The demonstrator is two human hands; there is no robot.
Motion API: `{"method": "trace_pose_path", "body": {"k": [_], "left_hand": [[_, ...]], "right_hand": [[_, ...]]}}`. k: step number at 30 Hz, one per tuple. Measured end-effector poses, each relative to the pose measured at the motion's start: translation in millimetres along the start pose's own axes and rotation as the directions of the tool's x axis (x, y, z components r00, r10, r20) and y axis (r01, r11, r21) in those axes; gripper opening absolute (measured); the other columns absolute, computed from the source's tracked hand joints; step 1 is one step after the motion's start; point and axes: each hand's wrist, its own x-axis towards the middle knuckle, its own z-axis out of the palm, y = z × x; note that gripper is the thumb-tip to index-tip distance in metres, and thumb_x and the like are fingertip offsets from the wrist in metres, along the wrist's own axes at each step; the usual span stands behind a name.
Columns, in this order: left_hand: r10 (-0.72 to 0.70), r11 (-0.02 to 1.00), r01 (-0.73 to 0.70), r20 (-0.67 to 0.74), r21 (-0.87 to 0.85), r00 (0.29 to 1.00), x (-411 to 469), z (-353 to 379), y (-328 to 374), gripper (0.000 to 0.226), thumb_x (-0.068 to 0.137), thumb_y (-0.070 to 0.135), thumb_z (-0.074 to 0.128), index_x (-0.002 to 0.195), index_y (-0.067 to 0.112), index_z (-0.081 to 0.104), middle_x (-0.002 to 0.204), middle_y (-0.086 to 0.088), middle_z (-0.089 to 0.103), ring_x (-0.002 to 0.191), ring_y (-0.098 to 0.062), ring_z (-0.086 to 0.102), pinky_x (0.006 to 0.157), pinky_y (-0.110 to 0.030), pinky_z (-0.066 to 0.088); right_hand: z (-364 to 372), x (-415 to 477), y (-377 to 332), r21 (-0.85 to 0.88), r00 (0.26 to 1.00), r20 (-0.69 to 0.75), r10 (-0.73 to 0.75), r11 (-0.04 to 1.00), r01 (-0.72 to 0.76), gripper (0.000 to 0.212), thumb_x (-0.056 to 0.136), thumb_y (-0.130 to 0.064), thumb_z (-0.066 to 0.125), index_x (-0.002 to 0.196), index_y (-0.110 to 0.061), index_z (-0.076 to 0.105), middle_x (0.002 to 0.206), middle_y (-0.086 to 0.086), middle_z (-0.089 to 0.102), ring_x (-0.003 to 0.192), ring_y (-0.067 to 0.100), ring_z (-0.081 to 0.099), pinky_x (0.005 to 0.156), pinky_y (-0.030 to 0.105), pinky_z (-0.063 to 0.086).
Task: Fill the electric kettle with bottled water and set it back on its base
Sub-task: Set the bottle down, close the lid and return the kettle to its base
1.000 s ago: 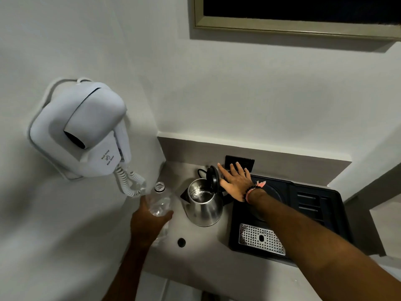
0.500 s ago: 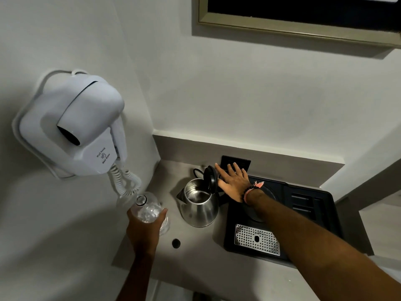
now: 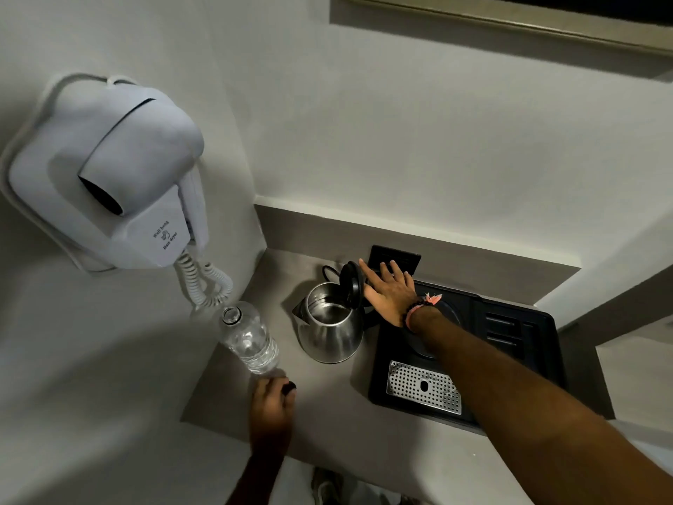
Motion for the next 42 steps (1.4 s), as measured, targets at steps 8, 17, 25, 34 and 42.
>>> {"method": "trace_pose_path", "body": {"k": [8, 17, 25, 34, 42], "left_hand": [[0.150, 0.964, -0.187, 0.193, 0.188, 0.970, 4, -1, 16, 0.022, 0.074, 0.008, 0.057, 0.078, -0.004, 0.075, 0.080, -0.021, 0.072, 0.076, -0.038, 0.073, 0.081, -0.035, 0.041], [0.380, 0.923, -0.378, -0.306, 0.068, 0.873, 17, -66, 80, 0.021, 0.087, 0.021, 0.068, 0.103, 0.008, 0.070, 0.103, -0.004, 0.063, 0.093, -0.016, 0.062, 0.093, -0.011, 0.040], [0.510, 0.857, -0.406, -0.625, 0.317, 0.591, 63, -124, 93, 0.015, 0.090, 0.012, 0.071, 0.102, 0.002, 0.071, 0.102, -0.014, 0.072, 0.093, -0.029, 0.068, 0.091, -0.032, 0.052], [0.294, 0.954, -0.269, -0.573, 0.130, 0.765, 68, -129, 99, 0.013, 0.083, 0.005, 0.077, 0.094, -0.002, 0.077, 0.096, -0.017, 0.076, 0.088, -0.031, 0.072, 0.087, -0.036, 0.053], [0.288, 0.954, -0.284, -0.569, 0.098, 0.770, 66, -131, 103, 0.020, 0.082, 0.010, 0.069, 0.099, 0.002, 0.077, 0.099, -0.013, 0.077, 0.088, -0.029, 0.074, 0.084, -0.029, 0.051]], "right_hand": [[-1, -2, -1, 0.003, 1.000, 0.011, 0.011, 1.000, -0.011, 0.068, 0.085, -0.071, 0.011, 0.148, -0.056, -0.008, 0.167, 0.012, 0.007, 0.154, 0.030, -0.008, 0.120, 0.055, -0.005], [1, -2, -4, 0.008, 1.000, 0.017, 0.005, 1.000, -0.005, 0.061, 0.092, -0.067, 0.015, 0.148, -0.057, -0.007, 0.167, 0.010, 0.011, 0.154, 0.030, -0.006, 0.120, 0.054, -0.004], [-6, -6, -5, 0.007, 0.999, 0.036, 0.003, 1.000, -0.003, 0.063, 0.091, -0.069, 0.014, 0.149, -0.055, -0.006, 0.167, 0.010, 0.011, 0.154, 0.030, -0.007, 0.120, 0.056, -0.005], [-7, -10, -8, 0.006, 0.999, 0.053, 0.010, 1.000, -0.010, 0.064, 0.091, -0.067, 0.014, 0.150, -0.053, -0.006, 0.167, 0.009, 0.013, 0.154, 0.031, -0.006, 0.119, 0.055, -0.005], [-9, -12, -8, 0.006, 0.998, 0.053, 0.016, 1.000, -0.016, 0.064, 0.092, -0.066, 0.015, 0.151, -0.052, -0.005, 0.167, 0.008, 0.016, 0.154, 0.031, -0.004, 0.120, 0.057, -0.003]]}}
